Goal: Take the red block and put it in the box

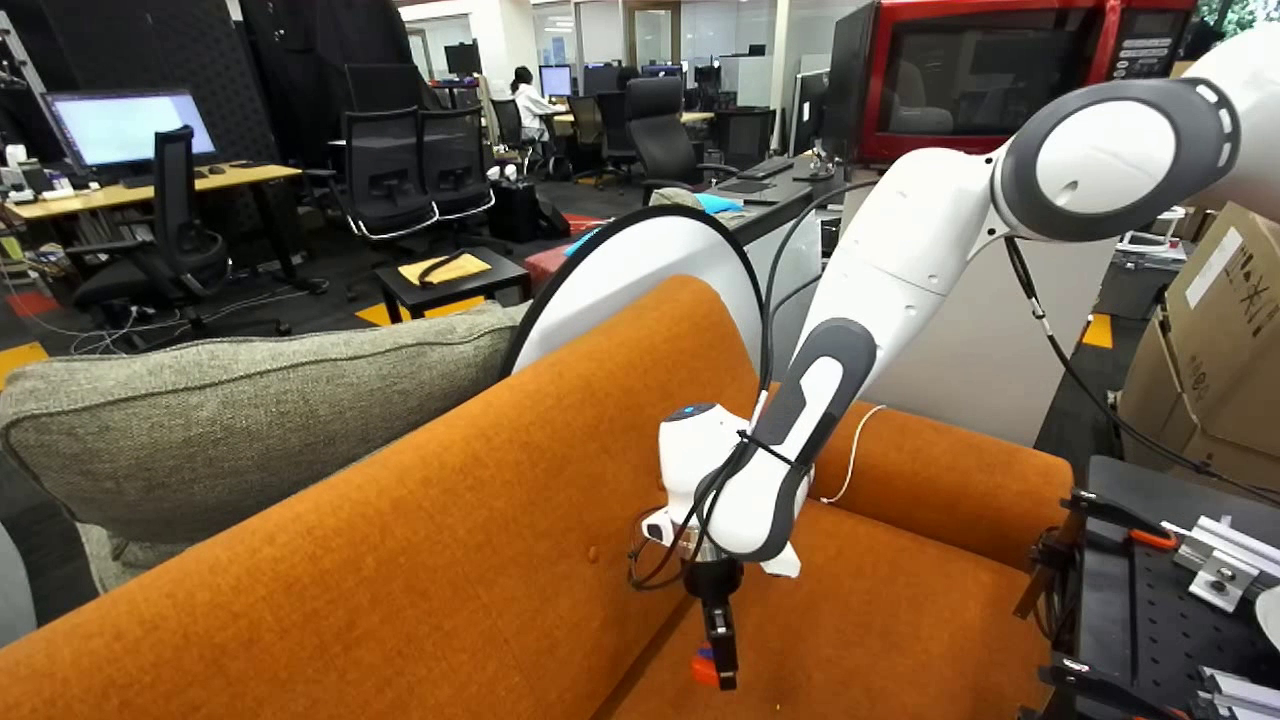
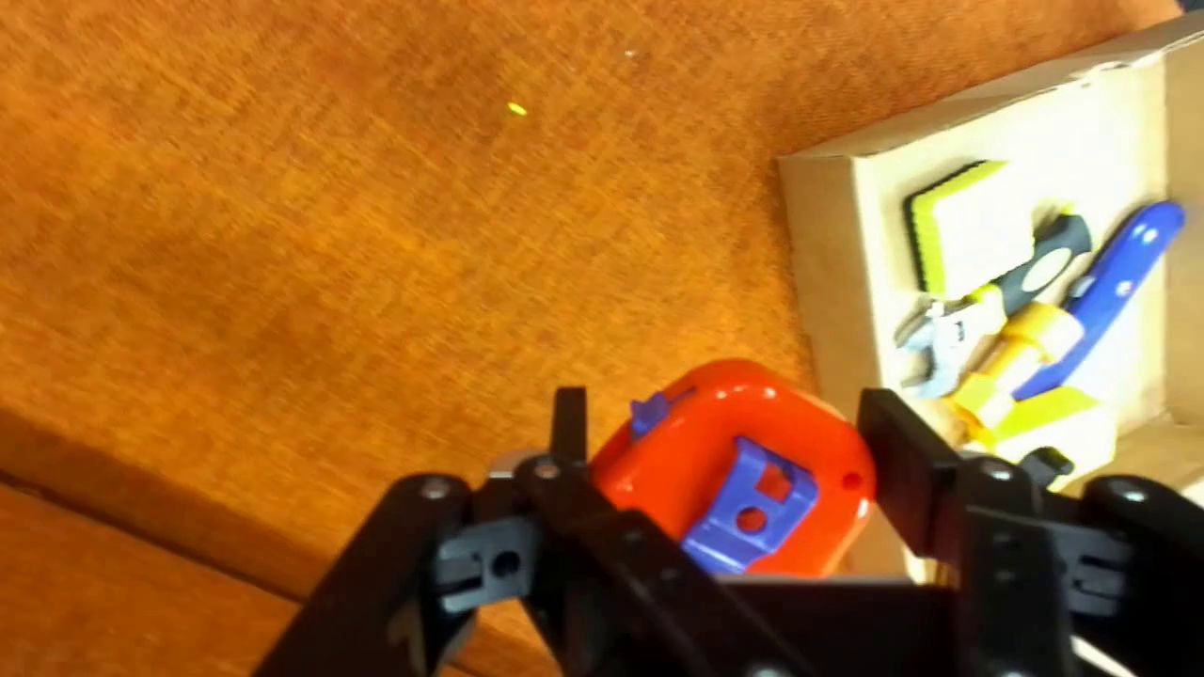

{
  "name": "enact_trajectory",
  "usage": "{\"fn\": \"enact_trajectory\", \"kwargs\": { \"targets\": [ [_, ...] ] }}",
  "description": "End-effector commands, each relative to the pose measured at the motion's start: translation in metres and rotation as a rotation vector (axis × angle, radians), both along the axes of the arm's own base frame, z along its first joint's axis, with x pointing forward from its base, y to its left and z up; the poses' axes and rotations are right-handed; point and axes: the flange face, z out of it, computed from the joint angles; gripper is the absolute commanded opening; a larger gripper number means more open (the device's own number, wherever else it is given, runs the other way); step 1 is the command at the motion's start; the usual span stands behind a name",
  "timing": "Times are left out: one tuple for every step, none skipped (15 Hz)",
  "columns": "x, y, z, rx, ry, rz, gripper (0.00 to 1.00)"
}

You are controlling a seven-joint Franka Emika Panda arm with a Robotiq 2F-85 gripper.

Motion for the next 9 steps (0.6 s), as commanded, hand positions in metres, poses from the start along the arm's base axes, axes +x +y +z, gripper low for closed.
{"fn": "enact_trajectory", "kwargs": {
  "targets": [
    [-0.013, 0.03, 0.017, 0.107, -0.011, 0.175, 0.47],
    [-0.016, 0.044, 0.019, 0.135, -0.005, 0.227, 0.47],
    [-0.019, 0.058, 0.018, 0.161, 0.007, 0.279, 0.47],
    [-0.023, 0.07, 0.014, 0.185, 0.036, 0.325, 0.47],
    [-0.027, 0.079, 0.008, 0.202, 0.068, 0.371, 0.47],
    [-0.033, 0.086, 0.001, 0.207, 0.11, 0.418, 0.47],
    [-0.041, 0.092, -0.008, 0.215, 0.155, 0.459, 0.47],
    [-0.048, 0.097, -0.015, 0.225, 0.197, 0.503, 0.47],
    [-0.055, 0.103, -0.023, 0.238, 0.238, 0.548, 0.47]
  ]
}}
